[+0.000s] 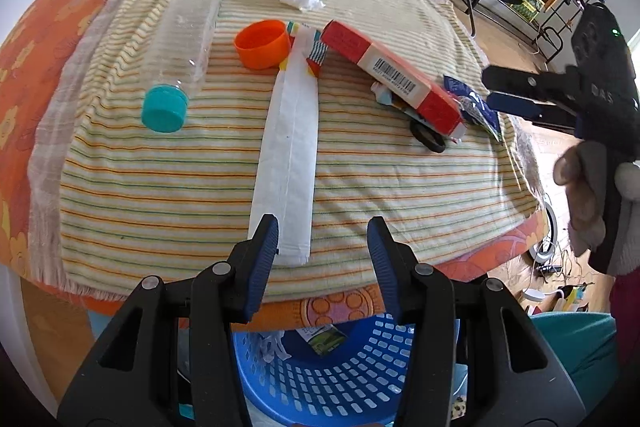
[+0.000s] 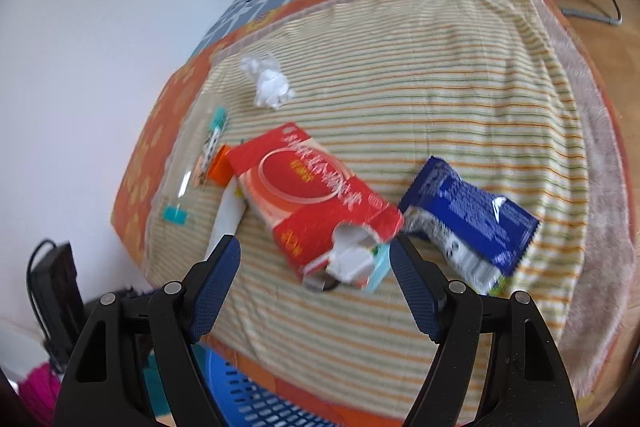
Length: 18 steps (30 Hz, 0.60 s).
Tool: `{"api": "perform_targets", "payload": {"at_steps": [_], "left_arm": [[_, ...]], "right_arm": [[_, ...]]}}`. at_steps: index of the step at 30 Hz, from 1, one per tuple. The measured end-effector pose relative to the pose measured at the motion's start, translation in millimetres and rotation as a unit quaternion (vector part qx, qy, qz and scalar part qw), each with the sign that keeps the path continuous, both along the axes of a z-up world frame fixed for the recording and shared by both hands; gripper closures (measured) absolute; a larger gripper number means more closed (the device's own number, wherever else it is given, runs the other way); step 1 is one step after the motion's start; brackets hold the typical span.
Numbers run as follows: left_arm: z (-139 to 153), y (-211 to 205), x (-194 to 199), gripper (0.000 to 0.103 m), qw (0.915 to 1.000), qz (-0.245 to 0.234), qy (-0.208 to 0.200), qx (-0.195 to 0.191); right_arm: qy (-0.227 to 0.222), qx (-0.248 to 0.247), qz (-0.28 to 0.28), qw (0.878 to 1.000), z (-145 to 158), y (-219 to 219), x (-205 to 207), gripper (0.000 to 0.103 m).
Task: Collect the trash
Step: 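Grasp the white strip with the left tool while the right tool grasps the red box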
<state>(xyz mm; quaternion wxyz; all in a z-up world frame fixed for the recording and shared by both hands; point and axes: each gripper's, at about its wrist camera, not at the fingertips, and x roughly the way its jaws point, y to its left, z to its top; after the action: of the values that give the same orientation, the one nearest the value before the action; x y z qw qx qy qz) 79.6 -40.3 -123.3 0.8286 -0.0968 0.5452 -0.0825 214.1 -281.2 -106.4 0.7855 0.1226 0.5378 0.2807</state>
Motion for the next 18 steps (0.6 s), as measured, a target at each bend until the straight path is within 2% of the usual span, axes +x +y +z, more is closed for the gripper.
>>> {"api": "perform_targets", "payload": {"at_steps": [6, 10, 13, 17, 18], "left_arm": [[-10.1, 0.8, 10.4, 0.056, 0.9999, 0.002, 0.012, 0.001], [-19.9, 4.5, 17.7, 0.056, 0.9995, 0.005, 0.027, -0.019], [-25.1, 9.3, 22.2, 0.056, 0.9987, 0.014, 0.037, -0.034], [-24.9, 11.5, 25.8, 0.056, 0.9987, 0.012, 0.035, -0.034], [-25.1, 12.3, 25.9, 0.059, 0.9987, 0.013, 0.035, -0.034]], "right_arm": [[-0.008, -0.01, -0.009, 1.0, -10.5, 8.0, 26.3, 0.026], [-0.013, -0.012, 0.0, 1.0, -21.1, 17.5, 38.4, 0.026], [0.001, 0.001, 0.009, 1.0, -30.2, 23.5, 45.4, 0.026], [0.002, 0.013, 0.024, 1.0, -36.0, 28.7, 50.3, 0.026], [0.002, 0.019, 0.026, 0.999, -36.6, 28.1, 50.3, 0.025]]}}
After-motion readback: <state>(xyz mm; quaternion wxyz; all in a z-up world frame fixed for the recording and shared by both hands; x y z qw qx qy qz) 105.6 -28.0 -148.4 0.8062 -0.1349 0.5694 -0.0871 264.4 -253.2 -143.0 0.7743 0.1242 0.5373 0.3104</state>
